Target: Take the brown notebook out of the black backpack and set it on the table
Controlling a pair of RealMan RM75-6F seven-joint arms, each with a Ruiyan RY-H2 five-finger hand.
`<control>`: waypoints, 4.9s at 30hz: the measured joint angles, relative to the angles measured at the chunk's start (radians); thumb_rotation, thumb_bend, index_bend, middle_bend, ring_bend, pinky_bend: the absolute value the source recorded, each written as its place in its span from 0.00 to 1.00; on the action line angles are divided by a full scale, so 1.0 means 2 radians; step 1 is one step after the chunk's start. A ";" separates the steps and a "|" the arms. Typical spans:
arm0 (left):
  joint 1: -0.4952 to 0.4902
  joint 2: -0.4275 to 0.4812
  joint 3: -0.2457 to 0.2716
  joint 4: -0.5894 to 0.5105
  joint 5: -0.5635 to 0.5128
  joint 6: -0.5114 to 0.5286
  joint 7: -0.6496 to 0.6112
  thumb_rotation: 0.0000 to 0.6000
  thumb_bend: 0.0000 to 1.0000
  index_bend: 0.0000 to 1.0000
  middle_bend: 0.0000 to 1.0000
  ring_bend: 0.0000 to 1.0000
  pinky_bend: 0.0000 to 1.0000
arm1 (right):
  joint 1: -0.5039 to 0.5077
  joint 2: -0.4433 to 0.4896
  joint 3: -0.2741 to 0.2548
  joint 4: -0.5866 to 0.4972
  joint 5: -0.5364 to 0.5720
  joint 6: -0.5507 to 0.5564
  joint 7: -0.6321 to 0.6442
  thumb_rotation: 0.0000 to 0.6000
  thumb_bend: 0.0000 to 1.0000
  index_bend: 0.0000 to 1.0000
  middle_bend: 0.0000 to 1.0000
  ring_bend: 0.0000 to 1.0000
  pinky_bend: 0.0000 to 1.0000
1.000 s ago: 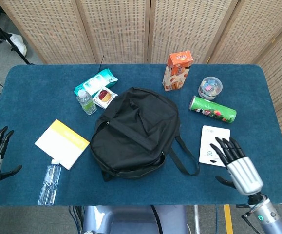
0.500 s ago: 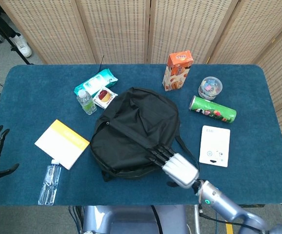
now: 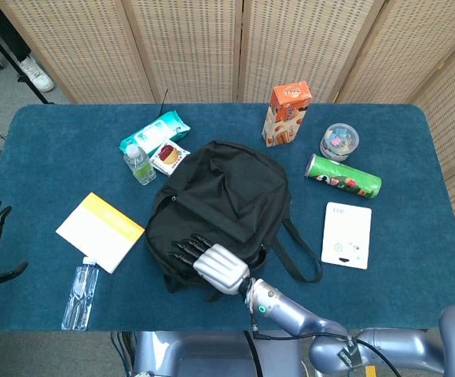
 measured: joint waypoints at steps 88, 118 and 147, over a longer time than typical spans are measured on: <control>-0.171 -0.037 0.018 0.033 0.157 -0.115 -0.139 1.00 0.12 0.04 0.00 0.00 0.08 | 0.034 -0.031 0.069 0.117 0.096 0.195 0.041 1.00 0.61 0.64 0.68 0.59 0.63; -0.325 -0.160 -0.030 0.022 0.059 -0.301 -0.117 1.00 0.16 0.07 0.00 0.00 0.08 | 0.050 -0.003 0.078 0.110 0.126 0.165 0.056 1.00 0.61 0.64 0.68 0.59 0.63; -0.416 -0.355 -0.060 0.228 -0.031 -0.373 -0.036 1.00 0.16 0.08 0.00 0.00 0.08 | 0.032 0.051 0.074 0.060 0.160 0.157 0.085 1.00 0.62 0.64 0.68 0.59 0.63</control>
